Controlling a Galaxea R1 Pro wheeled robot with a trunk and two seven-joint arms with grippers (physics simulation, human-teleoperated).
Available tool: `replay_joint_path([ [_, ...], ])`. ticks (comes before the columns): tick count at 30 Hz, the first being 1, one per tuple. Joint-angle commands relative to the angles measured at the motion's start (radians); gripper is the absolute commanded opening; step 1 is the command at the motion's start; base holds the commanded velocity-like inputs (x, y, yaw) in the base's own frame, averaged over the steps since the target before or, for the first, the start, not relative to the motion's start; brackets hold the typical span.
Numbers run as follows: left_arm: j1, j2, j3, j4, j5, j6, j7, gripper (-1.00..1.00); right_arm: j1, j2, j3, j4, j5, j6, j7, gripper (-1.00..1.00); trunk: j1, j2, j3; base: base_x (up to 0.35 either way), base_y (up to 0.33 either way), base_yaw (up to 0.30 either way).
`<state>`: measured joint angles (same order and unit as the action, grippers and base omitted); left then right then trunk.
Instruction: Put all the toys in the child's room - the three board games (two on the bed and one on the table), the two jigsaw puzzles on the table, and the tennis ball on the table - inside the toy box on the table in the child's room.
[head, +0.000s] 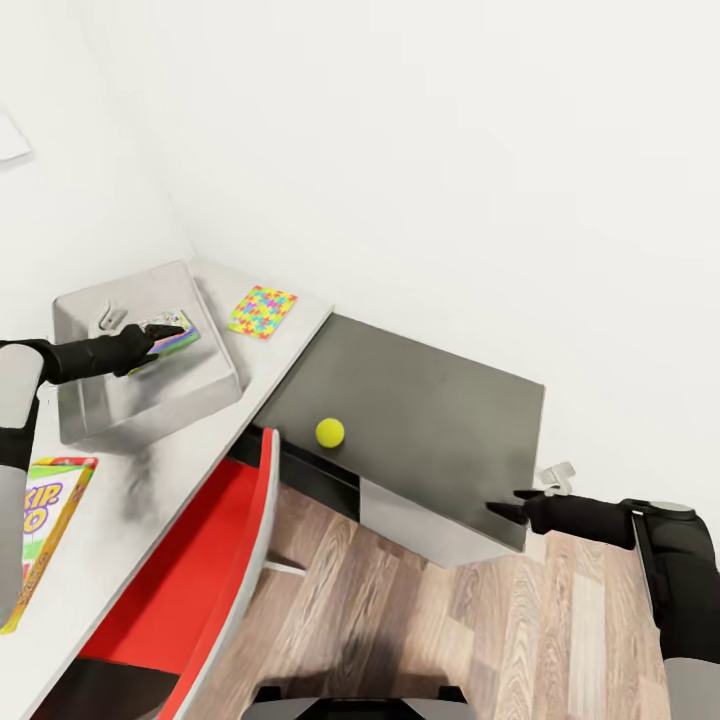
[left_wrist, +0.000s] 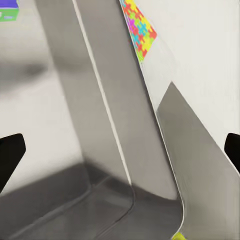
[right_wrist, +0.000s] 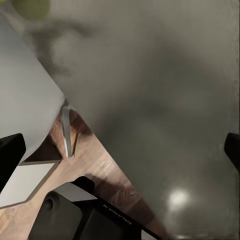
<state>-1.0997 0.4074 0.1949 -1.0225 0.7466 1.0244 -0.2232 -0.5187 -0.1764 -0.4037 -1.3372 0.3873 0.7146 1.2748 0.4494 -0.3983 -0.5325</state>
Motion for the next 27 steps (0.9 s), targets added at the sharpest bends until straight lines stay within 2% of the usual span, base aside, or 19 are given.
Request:
replay_joint_path([
  [1, -0.001, -0.015, 0.008, -0.008, -0.010, 0.006, -0.010, 1.00, -0.001, 0.001, -0.001, -0.002, 0.009, 0.008, 0.009, 1.00, 0.001, -0.002, -0.001, -0.006, 0.000, -0.235],
  [4, -0.001, -0.066, 0.028, -0.031, -0.011, 0.008, -0.010, 1.00, -0.001, 0.002, -0.001, -0.004, 0.009, 0.008, 0.009, 1.00, 0.001, -0.002, -0.001, -0.004, 0.000, -0.246],
  [5, -0.001, -0.066, 0.028, -0.031, -0.011, 0.008, -0.010, 1.00, -0.001, 0.002, -0.001, -0.004, 0.009, 0.008, 0.009, 1.00, 0.001, -0.002, -0.001, -0.003, 0.000, -0.251],
  [10, -0.002, -0.150, 0.036, -0.062, -0.016, 0.010, -0.005, 1.00, -0.001, 0.003, -0.001, -0.006, 0.010, 0.008, 0.008, 1.00, 0.001, -0.002, -0.001, -0.002, 0.000, -0.259],
  [11, -0.002, -0.150, 0.036, -0.062, -0.016, 0.010, -0.005, 1.00, -0.001, 0.003, -0.001, -0.006, 0.010, 0.008, 0.008, 1.00, 0.001, -0.002, -0.001, -0.001, 0.000, -0.262],
  [15, -0.006, -0.207, 0.036, -0.074, -0.024, 0.011, 0.000, 1.00, -0.001, 0.003, -0.001, -0.006, 0.010, 0.008, 0.008, 1.00, 0.001, -0.002, -0.001, -0.001, 0.000, -0.266],
  [16, -0.006, -0.207, 0.036, -0.074, -0.024, 0.011, 0.000, 1.00, -0.001, 0.003, -0.001, -0.006, 0.010, 0.008, 0.008, 1.00, 0.001, -0.002, -0.001, 0.000, 0.000, -0.269],
  [17, -0.007, -0.219, 0.036, -0.077, -0.027, 0.011, 0.003, 1.00, -0.001, 0.004, -0.001, -0.006, 0.010, 0.009, 0.007, 1.00, 0.001, -0.002, -0.001, 0.000, 0.000, -0.271],
  [20, -0.010, -0.254, 0.024, -0.083, -0.034, 0.011, 0.023, 1.00, -0.001, 0.004, -0.001, -0.006, 0.010, 0.009, 0.006, 1.00, 0.001, -0.002, -0.001, 0.000, 0.000, -0.274],
  [23, -0.017, -0.286, -0.005, -0.088, -0.038, 0.011, 0.056, 1.00, -0.001, 0.004, 0.000, -0.006, 0.011, 0.009, 0.005, 1.00, 0.001, -0.002, -0.001, 0.000, 0.000, -0.276],
  [24, -0.017, -0.286, -0.005, -0.088, -0.038, 0.011, 0.056, 1.00, -0.001, 0.004, 0.000, -0.006, 0.011, 0.009, 0.005, 1.00, 0.001, -0.002, -0.001, 0.000, 0.000, -0.276],
  [27, -0.034, -0.314, -0.030, -0.090, -0.040, 0.011, 0.099, 1.00, -0.001, 0.005, 0.001, -0.007, 0.011, 0.013, 0.004, 1.00, 0.001, -0.002, 0.000, 0.000, 0.000, -0.276],
])
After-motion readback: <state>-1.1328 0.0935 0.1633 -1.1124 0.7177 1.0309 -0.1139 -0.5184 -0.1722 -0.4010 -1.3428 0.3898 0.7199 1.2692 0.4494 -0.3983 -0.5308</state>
